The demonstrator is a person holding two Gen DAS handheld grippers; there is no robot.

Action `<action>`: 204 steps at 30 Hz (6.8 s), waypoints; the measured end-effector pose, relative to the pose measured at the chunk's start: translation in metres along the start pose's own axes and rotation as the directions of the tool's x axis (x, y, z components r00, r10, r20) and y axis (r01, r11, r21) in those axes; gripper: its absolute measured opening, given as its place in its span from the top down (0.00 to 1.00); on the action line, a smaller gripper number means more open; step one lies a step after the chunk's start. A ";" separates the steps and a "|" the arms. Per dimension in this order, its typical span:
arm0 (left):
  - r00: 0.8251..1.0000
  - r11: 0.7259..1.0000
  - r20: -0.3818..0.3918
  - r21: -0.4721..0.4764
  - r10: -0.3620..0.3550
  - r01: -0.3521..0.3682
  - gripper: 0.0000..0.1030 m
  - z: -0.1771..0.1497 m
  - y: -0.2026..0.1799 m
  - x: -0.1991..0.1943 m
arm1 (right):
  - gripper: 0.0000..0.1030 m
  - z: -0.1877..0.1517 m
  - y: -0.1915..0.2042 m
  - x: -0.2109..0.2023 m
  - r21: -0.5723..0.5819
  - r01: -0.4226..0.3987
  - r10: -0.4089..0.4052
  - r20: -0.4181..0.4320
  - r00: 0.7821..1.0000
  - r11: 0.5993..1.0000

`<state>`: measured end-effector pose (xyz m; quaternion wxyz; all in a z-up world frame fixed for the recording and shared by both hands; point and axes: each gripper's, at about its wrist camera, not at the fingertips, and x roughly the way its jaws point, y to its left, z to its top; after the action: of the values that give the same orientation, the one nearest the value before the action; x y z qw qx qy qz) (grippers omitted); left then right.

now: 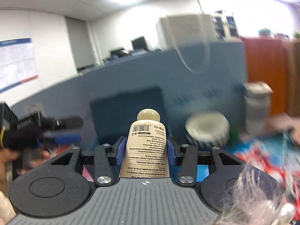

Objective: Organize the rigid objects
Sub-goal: 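Lift the lotion tube with the right tool and carry it into the blue box, then open the right tool to drop the lotion tube inside the box, then move the right tool back to the mat and close on the glass perfume bottle, then lift the glass perfume bottle with the right tool toward the blue box, then lower the perfume bottle into the box and open the right tool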

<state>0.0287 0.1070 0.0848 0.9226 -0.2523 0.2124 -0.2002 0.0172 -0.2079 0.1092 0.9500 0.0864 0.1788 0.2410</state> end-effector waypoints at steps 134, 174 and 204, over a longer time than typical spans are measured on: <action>0.918 0.956 -0.378 0.204 -0.121 0.210 0.00 -0.088 -0.076 0.080 | 0.61 -0.087 -0.132 0.009 -0.293 0.282 -0.365 -0.285 0.886 0.913; 0.999 0.999 -0.015 0.022 0.044 -0.043 0.00 -0.010 -0.006 0.014 | 0.67 0.011 0.006 0.039 -0.361 -0.041 0.050 0.015 0.999 0.932; 0.996 0.992 -0.009 -0.096 0.086 -0.086 0.00 0.003 0.035 0.014 | 0.67 -0.013 0.043 0.121 -0.731 -0.333 0.203 -0.264 0.943 0.595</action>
<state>0.0508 0.1292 0.0636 0.9166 -0.2865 0.2346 -0.1505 0.0931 -0.1098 0.0715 0.8320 -0.3172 0.1168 0.4400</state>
